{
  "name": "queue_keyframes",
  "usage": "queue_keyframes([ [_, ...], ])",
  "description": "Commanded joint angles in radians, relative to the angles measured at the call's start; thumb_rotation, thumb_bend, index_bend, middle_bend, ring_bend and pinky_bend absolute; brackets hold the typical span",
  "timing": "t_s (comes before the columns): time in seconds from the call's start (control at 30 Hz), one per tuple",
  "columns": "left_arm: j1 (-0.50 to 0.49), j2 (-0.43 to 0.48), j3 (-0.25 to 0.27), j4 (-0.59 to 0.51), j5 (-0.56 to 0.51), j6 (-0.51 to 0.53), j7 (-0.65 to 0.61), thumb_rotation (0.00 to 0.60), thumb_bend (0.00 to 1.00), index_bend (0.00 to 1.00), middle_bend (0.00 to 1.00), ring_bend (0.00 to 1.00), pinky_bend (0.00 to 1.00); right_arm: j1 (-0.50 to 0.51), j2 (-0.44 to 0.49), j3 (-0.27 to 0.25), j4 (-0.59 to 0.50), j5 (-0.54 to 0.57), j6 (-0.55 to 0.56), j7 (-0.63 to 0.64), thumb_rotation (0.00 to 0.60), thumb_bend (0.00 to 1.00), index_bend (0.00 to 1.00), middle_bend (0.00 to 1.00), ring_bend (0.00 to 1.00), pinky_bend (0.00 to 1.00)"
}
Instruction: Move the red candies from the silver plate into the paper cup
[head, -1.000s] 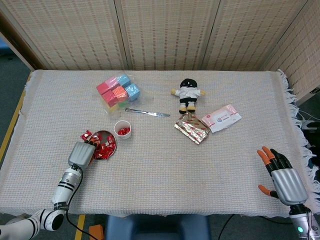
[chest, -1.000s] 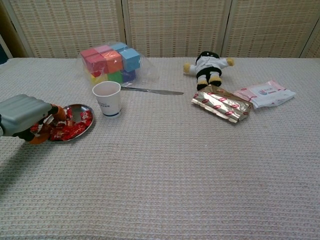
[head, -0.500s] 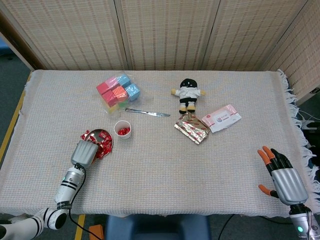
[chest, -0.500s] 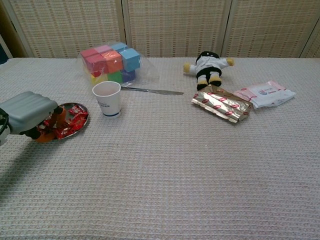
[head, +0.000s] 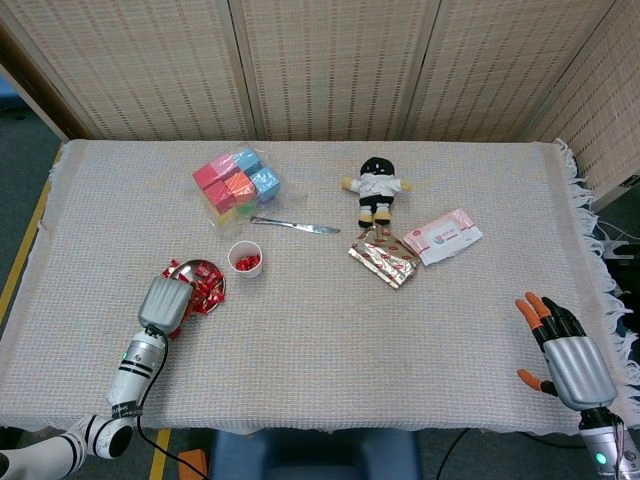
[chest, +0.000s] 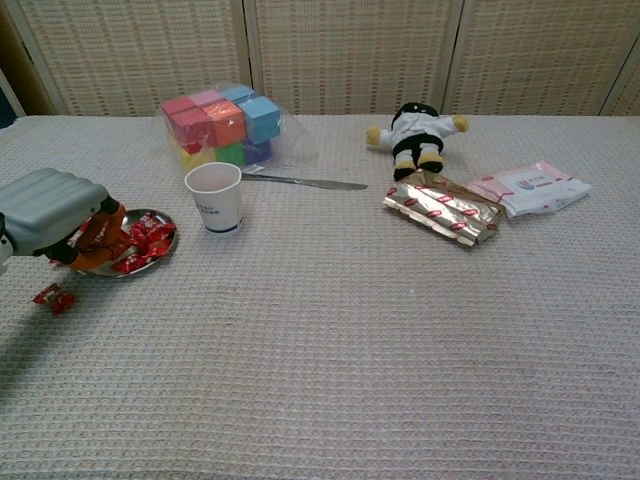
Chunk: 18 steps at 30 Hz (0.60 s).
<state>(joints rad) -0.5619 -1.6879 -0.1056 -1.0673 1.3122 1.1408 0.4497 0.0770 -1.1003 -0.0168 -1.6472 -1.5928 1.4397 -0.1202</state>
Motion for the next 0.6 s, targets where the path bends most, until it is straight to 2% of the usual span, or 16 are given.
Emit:
queue_keyframes([
  [0.03,0.001,0.007,-0.007,-0.005,0.004,0.009,-0.011,0.6,0.51,0.7,0.73,0.68,1.0,0.0,0.0,0.0,-0.001,0.0,0.0,0.0,0.6,0.0,0.0,0.0,0.0,0.14],
  [0.27,-0.008,0.043,-0.042,-0.052,0.015,0.044,-0.027,0.6,0.55,0.72,0.75,0.69,1.0,0.0,0.001,0.001,-0.001,0.002,0.0,0.002,0.6,0.0,0.0,0.0,0.0,0.14],
  [0.43,-0.038,0.08,-0.092,-0.12,0.019,0.064,-0.018,0.6,0.55,0.72,0.75,0.69,1.0,0.001,0.001,0.005,-0.002,0.008,-0.002,0.002,0.6,0.0,0.0,0.0,0.0,0.15],
  [0.6,-0.099,0.076,-0.139,-0.154,0.011,0.038,0.018,0.6,0.55,0.72,0.75,0.69,1.0,0.005,-0.001,0.009,-0.002,0.018,-0.01,-0.002,0.6,0.0,0.0,0.0,0.0,0.15],
])
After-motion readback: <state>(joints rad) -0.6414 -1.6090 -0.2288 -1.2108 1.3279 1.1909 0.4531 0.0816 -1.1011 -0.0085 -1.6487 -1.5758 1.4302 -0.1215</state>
